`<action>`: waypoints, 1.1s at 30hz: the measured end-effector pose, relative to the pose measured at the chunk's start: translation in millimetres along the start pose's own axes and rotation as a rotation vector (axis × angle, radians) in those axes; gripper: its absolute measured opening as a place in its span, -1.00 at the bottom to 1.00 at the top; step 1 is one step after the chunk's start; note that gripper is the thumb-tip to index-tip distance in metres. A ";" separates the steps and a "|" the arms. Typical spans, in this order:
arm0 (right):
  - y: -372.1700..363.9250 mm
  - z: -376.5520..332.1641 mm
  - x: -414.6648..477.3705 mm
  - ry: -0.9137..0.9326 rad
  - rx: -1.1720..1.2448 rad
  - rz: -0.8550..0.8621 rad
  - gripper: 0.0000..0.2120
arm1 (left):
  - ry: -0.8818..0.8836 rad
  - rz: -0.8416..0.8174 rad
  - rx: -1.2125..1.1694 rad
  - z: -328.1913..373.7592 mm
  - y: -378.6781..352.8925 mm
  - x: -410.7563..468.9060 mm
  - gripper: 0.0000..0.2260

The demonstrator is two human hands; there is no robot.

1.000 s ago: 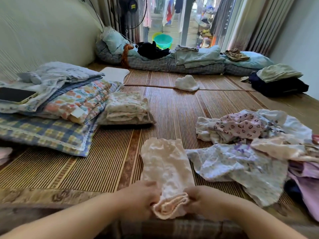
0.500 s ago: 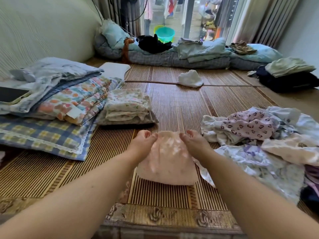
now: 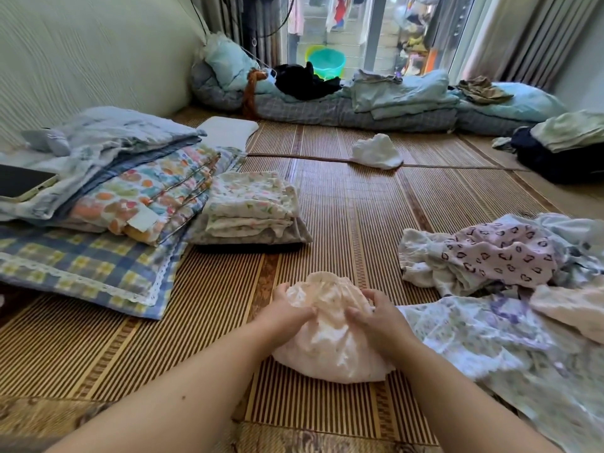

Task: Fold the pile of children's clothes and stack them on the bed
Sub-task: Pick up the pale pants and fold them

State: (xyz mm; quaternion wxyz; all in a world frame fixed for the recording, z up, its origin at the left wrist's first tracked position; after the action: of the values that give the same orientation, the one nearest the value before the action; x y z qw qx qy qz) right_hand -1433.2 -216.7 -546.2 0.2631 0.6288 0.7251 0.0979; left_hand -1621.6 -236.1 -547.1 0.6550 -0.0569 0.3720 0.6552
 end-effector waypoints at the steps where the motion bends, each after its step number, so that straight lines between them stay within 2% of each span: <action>1: 0.2 -0.1 0.0 0.003 0.057 -0.002 -0.53 | -0.037 -0.036 -0.047 0.9 0.0 -2.9 -0.27; 6: 7.7 -29.9 0.6 0.133 0.348 -0.046 -0.68 | -0.179 -0.382 -0.368 5.3 8.5 -13.2 -0.37; 7: 10.6 -43.5 3.1 0.173 0.392 -0.056 -0.70 | -0.209 -0.407 -0.411 12.2 15.3 -15.4 -0.38; 9: 14.3 -76.8 15.4 0.260 0.464 -0.077 -0.70 | -0.294 -0.367 -0.472 33.1 38.7 -13.8 -0.46; 12: 15.6 -130.0 50.7 0.403 0.426 -0.098 -0.69 | -0.485 -0.185 -0.446 74.3 91.8 -5.4 -0.52; 14: 9.4 -168.7 77.0 0.478 0.385 -0.162 -0.58 | -0.570 -0.087 -0.443 101.7 130.0 6.3 -0.51; 17: -5.2 -219.3 117.8 0.529 0.391 -0.226 -0.34 | -0.585 0.050 -0.459 130.9 183.1 40.8 -0.51; 20: -29.6 -248.6 166.1 0.530 0.297 -0.219 -0.25 | -0.565 0.088 -0.519 141.9 223.0 90.0 -0.50; 22: -46.6 -252.3 196.2 0.508 0.131 -0.194 -0.24 | -0.471 0.179 -0.353 136.4 238.5 121.6 -0.45; 24: -66.3 -246.3 223.6 0.464 -0.051 -0.219 -0.28 | -0.318 0.318 -0.034 125.8 246.5 148.5 -0.38; 26: -82.9 -235.2 245.0 0.436 -0.357 -0.219 -0.31 | -0.180 0.520 0.292 116.4 251.0 162.3 -0.35; 28: -91.8 -226.4 258.1 0.428 -0.561 -0.209 -0.29 | -0.240 0.650 0.504 118.7 249.1 166.0 -0.35; 31: -97.2 -214.2 270.6 0.377 -0.631 -0.275 -0.12 | -0.415 0.533 0.731 128.2 234.7 179.2 -0.35; 33: -95.9 -207.4 273.7 0.347 -0.705 -0.306 -0.02 | -0.382 0.450 0.857 127.7 227.9 191.6 -0.38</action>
State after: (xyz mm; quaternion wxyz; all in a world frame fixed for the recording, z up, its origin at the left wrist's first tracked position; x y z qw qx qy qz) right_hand -1639.7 67.8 -487.6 0.3475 0.3596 0.7657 0.4045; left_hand -1800.1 22.7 -469.1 0.5186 0.4184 0.4836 0.5675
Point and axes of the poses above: each hand's wrist, its own x-axis towards the middle knuckle, its own y-axis out of the back of the hand, z = x × y, the point moved 6 cm from there along x, towards the middle knuckle, and after that the axes turned 6 degrees about y, right-handed, at the moved point
